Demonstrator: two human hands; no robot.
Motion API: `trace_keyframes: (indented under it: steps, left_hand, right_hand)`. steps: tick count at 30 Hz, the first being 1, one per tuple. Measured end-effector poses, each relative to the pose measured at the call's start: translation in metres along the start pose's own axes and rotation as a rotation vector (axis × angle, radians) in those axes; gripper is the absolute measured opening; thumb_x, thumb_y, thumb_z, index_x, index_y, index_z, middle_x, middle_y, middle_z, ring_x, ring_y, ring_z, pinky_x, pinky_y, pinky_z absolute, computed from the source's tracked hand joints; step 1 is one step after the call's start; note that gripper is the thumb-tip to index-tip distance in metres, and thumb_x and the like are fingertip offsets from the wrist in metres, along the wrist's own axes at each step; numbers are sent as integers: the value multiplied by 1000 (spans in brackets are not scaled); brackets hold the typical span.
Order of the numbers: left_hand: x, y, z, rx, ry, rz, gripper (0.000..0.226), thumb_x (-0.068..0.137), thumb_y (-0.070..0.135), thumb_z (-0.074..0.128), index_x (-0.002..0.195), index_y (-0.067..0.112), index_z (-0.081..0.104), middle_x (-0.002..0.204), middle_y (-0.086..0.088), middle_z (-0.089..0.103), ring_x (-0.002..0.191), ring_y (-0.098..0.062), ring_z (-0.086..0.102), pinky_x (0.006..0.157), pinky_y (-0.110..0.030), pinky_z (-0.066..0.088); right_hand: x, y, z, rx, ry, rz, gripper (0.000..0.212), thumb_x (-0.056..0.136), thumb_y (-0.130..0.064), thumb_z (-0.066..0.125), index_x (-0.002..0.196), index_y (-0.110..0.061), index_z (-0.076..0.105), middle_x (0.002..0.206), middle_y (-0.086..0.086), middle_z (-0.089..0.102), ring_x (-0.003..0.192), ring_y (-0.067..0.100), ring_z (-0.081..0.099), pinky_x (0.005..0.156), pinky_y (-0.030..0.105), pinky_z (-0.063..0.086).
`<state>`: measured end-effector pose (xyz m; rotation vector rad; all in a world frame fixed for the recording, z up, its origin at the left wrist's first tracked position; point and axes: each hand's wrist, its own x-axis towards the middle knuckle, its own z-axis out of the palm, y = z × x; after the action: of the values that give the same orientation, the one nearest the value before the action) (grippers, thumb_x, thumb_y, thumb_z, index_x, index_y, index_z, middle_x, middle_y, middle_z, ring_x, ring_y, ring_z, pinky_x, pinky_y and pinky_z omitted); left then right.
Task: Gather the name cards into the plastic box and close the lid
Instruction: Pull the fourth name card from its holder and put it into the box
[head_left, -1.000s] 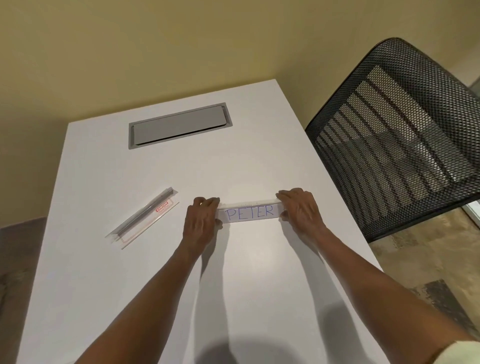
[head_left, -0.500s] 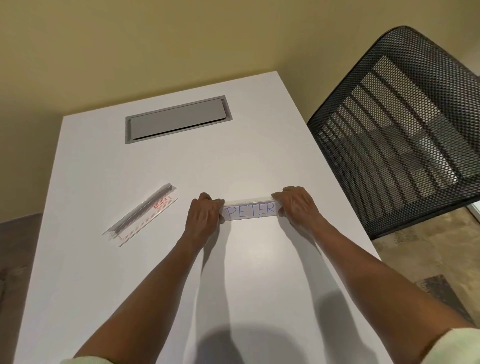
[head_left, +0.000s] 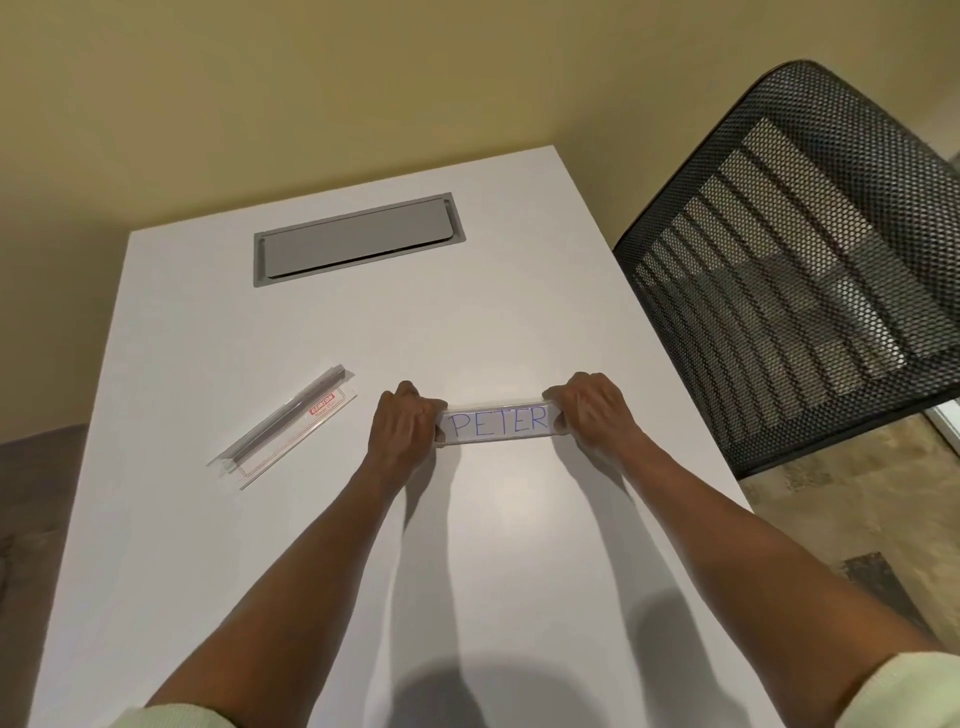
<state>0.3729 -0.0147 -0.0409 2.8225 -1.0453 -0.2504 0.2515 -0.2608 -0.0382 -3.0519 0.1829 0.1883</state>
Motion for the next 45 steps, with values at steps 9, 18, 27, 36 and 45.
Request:
trace_keyframes:
  steps: [9, 18, 27, 36, 45]
  left_hand:
    - [-28, 0, -43, 27, -27, 33, 17, 83, 22, 63, 97, 24, 73, 85, 1, 75, 95, -24, 52, 68, -30, 31]
    - [-79, 3, -96, 150, 50, 5, 14, 82, 23, 63, 88, 19, 75, 80, -1, 75, 85, -24, 52, 71, -30, 42]
    - [-150, 0, -133, 127, 136, -32, 12, 84, 21, 66, 90, 24, 76, 92, 0, 75, 105, -29, 55, 69, -29, 28]
    - [-223, -13, -159, 113, 122, -124, 24, 85, 16, 66, 104, 28, 75, 96, -10, 67, 80, -28, 50, 72, -30, 39]
    - [-290, -56, -160, 103, 152, -133, 28, 89, 14, 65, 113, 26, 72, 109, -5, 71, 102, -31, 55, 71, -32, 37]
  right_hand:
    - [-10, -18, -35, 191, -14, 27, 23, 78, -13, 65, 101, -12, 69, 99, 10, 70, 103, 30, 58, 71, 31, 32]
    - [-45, -50, -89, 137, 6, -14, 13, 74, -12, 65, 86, -13, 70, 87, 8, 71, 93, 30, 61, 67, 30, 41]
    - [-91, -96, -132, 50, 38, -89, 5, 73, -12, 66, 77, -14, 68, 79, 9, 70, 86, 31, 62, 60, 29, 35]
    - [-132, -149, -153, 16, 68, -136, 17, 74, -17, 66, 90, -18, 70, 88, 10, 70, 89, 29, 62, 60, 28, 30]
    - [-158, -218, -151, -30, 83, -218, 17, 72, -17, 66, 89, -14, 71, 87, 13, 69, 85, 32, 63, 60, 29, 35]
